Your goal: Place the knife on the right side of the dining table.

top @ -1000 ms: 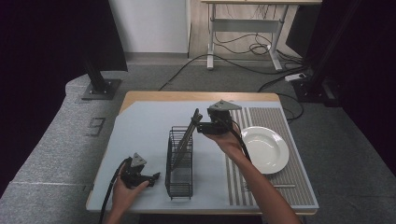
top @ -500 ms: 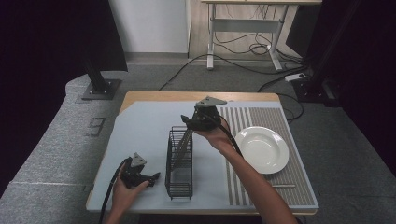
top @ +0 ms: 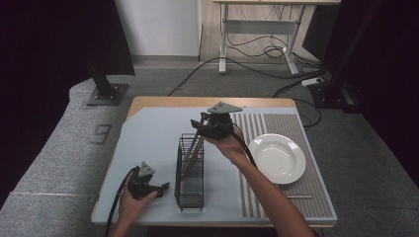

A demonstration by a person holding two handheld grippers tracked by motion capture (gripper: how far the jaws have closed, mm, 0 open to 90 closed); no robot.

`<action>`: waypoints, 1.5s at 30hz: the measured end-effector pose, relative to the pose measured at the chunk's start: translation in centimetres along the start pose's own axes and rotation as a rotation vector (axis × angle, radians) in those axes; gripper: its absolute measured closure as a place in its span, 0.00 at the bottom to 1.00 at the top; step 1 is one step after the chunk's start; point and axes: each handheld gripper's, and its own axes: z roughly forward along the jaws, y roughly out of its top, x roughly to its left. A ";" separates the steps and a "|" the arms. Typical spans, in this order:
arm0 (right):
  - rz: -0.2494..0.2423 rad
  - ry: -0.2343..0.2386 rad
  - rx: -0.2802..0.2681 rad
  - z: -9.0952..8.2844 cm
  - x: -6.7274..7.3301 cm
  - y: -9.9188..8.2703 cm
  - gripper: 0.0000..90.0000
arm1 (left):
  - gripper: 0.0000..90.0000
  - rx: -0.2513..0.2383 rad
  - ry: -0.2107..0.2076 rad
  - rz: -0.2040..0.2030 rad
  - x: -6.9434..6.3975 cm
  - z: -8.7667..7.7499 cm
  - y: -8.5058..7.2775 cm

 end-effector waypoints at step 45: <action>0.156 0.206 -0.044 0.5 1.4 -2.9 0.93 | 0.11 -0.001 0.001 0.000 0.0 0.0 0.0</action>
